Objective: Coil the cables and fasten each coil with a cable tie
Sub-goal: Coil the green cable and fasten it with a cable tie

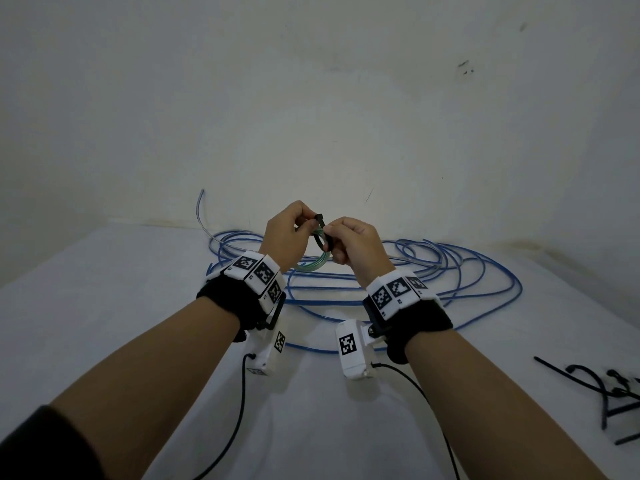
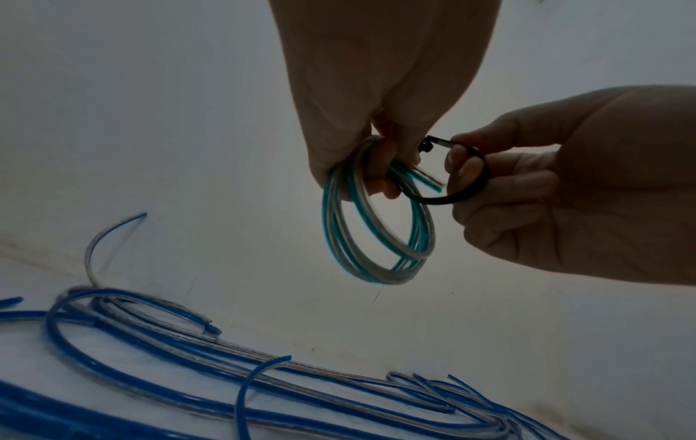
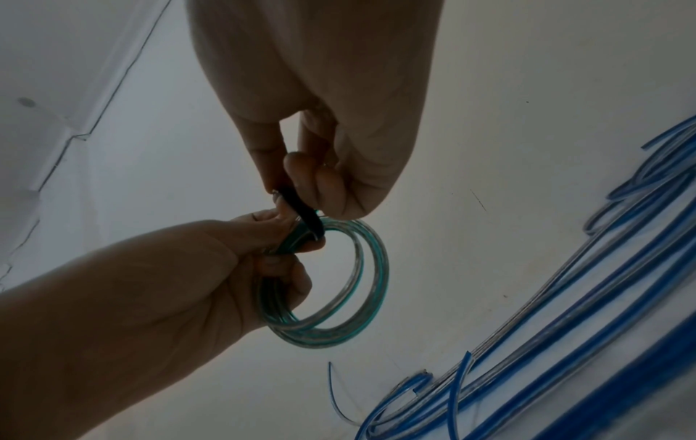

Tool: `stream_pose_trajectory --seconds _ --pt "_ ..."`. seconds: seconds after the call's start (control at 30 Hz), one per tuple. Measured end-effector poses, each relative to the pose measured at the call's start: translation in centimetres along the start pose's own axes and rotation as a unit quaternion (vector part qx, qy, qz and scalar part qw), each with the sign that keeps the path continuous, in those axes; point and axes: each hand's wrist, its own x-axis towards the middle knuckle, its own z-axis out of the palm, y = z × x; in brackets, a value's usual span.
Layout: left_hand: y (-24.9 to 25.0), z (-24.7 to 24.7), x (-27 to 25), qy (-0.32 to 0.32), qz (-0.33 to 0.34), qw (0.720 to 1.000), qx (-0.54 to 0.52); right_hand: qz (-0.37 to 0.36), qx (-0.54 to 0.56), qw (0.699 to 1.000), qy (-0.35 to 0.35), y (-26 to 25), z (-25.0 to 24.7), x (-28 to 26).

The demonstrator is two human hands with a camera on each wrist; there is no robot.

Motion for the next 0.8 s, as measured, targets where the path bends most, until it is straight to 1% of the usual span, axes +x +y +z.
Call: stream_pose_trajectory --seconds 0.37,0.5,0.63,0.73,0.8 --pt "-0.21 0.08 -0.08 -0.006 -0.008 1.000 -0.013 0.012 0.005 1.000 -0.008 0.18 -0.34 -0.17" --pt "0.05 0.03 -0.08 -0.015 -0.001 1.000 0.009 0.011 0.006 1.000 -0.009 0.12 -0.44 -0.12" --pt "0.38 -0.20 -0.19 -0.027 0.020 0.998 0.055 0.011 0.006 1.000 -0.012 0.21 -0.48 -0.15" --pt "0.42 -0.23 -0.32 -0.049 0.053 0.994 0.088 0.001 -0.003 1.000 -0.010 0.39 -0.47 -0.27" --pt "0.45 -0.20 -0.48 -0.068 0.080 0.989 0.106 -0.010 -0.008 1.000 0.004 0.49 -0.51 -0.23"
